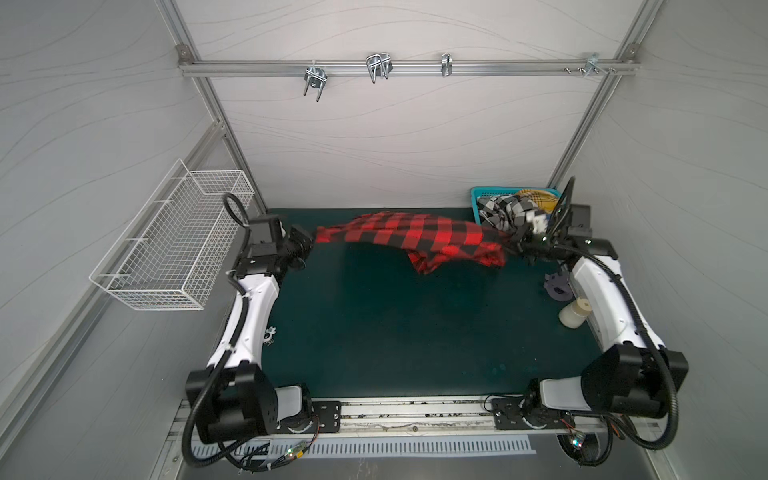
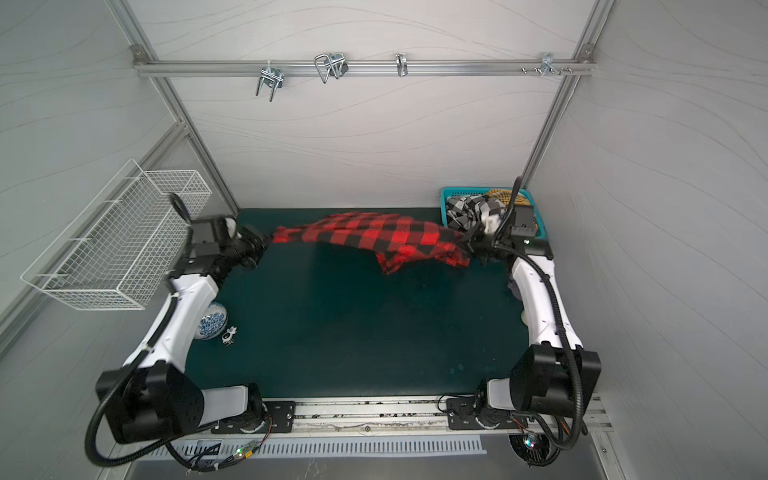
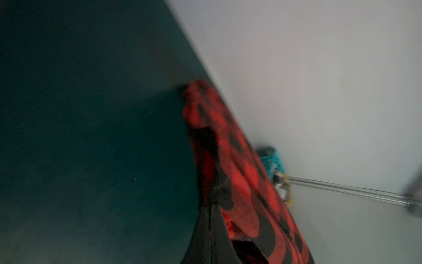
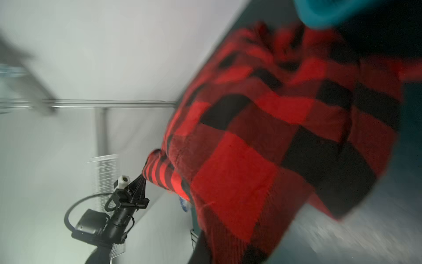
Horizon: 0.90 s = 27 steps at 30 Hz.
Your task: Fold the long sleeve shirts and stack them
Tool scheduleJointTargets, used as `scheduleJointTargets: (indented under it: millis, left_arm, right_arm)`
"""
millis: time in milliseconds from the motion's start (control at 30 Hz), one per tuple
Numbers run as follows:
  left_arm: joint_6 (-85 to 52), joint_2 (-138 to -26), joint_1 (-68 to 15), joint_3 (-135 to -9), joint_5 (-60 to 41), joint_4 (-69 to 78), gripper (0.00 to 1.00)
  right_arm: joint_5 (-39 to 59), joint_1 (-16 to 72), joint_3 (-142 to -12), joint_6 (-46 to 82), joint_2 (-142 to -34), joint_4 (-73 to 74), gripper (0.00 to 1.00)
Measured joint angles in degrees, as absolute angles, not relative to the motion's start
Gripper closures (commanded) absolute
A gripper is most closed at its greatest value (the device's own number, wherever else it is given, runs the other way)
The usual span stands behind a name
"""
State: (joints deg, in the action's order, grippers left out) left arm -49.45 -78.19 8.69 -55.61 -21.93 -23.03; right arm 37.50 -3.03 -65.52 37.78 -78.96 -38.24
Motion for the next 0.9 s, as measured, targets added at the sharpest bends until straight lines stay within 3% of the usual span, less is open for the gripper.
scheduleJointTargets:
  millis: [67, 133, 233, 333, 400, 667, 900]
  left_arm:
    - [-48.2, -79.8, 8.5, -46.5, -21.9, -26.7, 0.45]
    - [-47.4, -79.0, 8.2, -40.1, -21.9, -30.3, 0.27]
    - [-46.7, -74.5, 7.4, -35.7, -21.9, -34.0, 0.2]
    - [-46.9, -67.9, 6.1, -35.5, -22.1, -35.6, 0.15]
    - [-47.5, -65.8, 4.4, -36.4, -22.1, -36.2, 0.16]
    - [-51.2, -72.2, 0.4, -40.2, -20.4, -39.4, 0.44]
    - [-51.2, -79.8, 0.4, -44.2, -18.9, -39.5, 0.49]
  right_arm:
    - [34.7, -2.7, -58.8, 36.1, -79.9, -40.8, 0.99]
    - [32.7, -2.4, -55.5, 34.3, -81.4, -42.0, 0.88]
    - [29.9, -1.6, -53.2, 32.6, -82.1, -42.1, 0.85]
    - [28.1, -0.4, -53.0, 31.6, -82.1, -42.0, 0.9]
    - [27.2, 0.5, -53.1, 31.5, -82.1, -42.0, 0.92]
    - [24.0, 4.8, -55.0, 31.7, -81.9, -42.1, 0.97]
    - [22.1, 6.9, -55.1, 31.7, -80.7, -42.5, 0.98]
